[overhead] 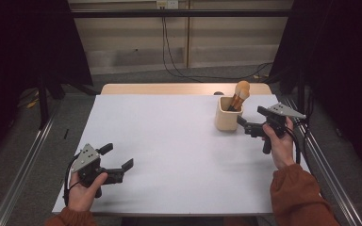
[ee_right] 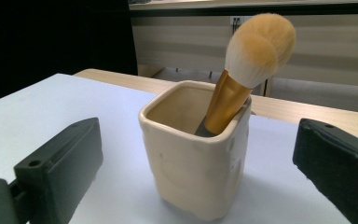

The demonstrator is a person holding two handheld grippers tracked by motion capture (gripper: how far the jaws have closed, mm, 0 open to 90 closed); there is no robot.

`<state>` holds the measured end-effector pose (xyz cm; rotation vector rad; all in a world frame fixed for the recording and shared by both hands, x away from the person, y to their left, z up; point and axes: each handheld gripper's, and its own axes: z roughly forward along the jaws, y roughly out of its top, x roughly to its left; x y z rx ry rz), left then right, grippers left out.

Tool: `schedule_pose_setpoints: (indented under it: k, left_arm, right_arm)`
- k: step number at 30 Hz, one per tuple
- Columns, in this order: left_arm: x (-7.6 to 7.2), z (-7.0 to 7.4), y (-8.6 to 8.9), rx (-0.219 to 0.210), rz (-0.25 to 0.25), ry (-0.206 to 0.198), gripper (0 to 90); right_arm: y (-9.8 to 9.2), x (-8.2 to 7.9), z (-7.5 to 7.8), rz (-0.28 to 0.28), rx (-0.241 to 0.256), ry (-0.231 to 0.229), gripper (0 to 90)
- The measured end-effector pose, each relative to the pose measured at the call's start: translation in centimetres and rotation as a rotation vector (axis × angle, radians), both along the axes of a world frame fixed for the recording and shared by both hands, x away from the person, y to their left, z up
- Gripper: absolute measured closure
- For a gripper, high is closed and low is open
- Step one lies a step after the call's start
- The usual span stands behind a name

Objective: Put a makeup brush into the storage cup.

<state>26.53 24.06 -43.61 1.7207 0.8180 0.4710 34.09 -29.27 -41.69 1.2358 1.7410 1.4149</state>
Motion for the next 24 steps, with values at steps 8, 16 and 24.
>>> schedule_pose_setpoints:
  k: [8, 16, 24]
  left_arm:
    - [-0.1, 0.0, 0.1, -0.003, 0.006, 0.005, 2.8]
    - [-0.3, 0.0, 0.3, -0.002, 0.017, 0.005, 2.8]
    - [-0.5, 0.1, 0.3, -0.005, 0.025, 0.001, 2.8]
  right_arm:
    - [0.1, -1.8, -0.5, 0.018, 0.006, -0.014, 1.1]
    - [0.1, -3.2, -0.6, 0.019, -0.014, -0.014, 0.0]
    - [0.3, -4.6, -0.9, 0.013, -0.035, -0.027, 0.2]
